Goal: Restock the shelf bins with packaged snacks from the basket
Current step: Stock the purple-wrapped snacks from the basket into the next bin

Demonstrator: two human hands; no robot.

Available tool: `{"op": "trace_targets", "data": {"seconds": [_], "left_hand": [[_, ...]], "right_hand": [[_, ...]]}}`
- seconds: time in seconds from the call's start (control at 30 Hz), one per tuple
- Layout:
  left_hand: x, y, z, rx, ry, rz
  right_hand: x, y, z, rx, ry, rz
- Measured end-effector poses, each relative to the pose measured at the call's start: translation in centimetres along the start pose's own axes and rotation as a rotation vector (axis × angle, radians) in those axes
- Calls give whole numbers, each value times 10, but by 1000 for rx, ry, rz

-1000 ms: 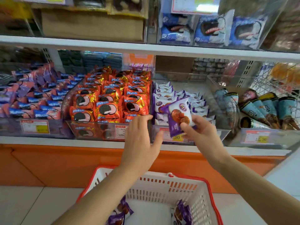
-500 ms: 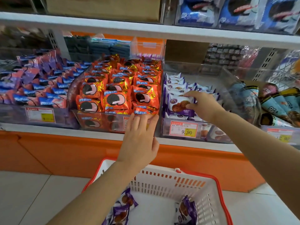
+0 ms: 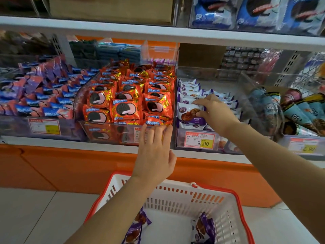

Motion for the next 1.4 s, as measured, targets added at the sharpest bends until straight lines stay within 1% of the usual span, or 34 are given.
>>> {"op": "trace_targets", "data": {"seconds": [0.1,0.13,0.23,0.3,0.37,0.5,0.63,0.67,0.77,0.83,0.87,0.93,1.0,1.07,1.23,1.3,1.33,1.4], "left_hand": [[-1,0,1,11,1,6],[-1,1,1,15,-2,13],[-2,1,2,24,-7,30],[-2,2,2,24,-7,31],[-2,2,1,24,2,28],[-3,1,0,15,51,27],[-4,1,-3,11,61,56],[-4,1,-3,7,61,60],[-1,7,-3,6,71,67],[4,22,-2,24,93,112],[7,33,1,15,111,152],[12,62,15,-81,147,229],[11,94,37,-227,179,265],[5,126,59,-328,180,295],[-9,187,102,-432,122,366],[-12,203,121,-592,103,362],[-12,211,130,-678,93,353],[-13,223,148,-777,79,312]], "right_hand": [[-10,11,-8,142,207,-134],[-13,14,-9,172,234,-176],[-15,20,-4,125,175,-260],[-12,24,-2,88,119,-281],[-10,30,-2,84,74,-289],[-6,52,1,77,58,-348],[6,80,10,-25,52,-329],[10,87,11,-14,67,-337],[16,107,13,87,86,-406],[17,122,18,128,124,-470],[18,129,24,105,133,-482],[24,143,45,19,147,-488],[36,157,72,-100,148,-438],[51,169,100,-214,148,-359],[97,202,171,-366,180,-155],[111,212,196,-457,119,-17],[118,217,208,-502,127,43],[131,221,224,-511,103,160]]}}
Point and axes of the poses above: each hand's wrist, its own y-axis away from the middle knuckle, its own z-axis out of the palm, x = y × z, the point moved 5 cm from there along -y, towards the middle knuckle, and after that the axes turned 12 degrees about -y, right-handed, at the moved point
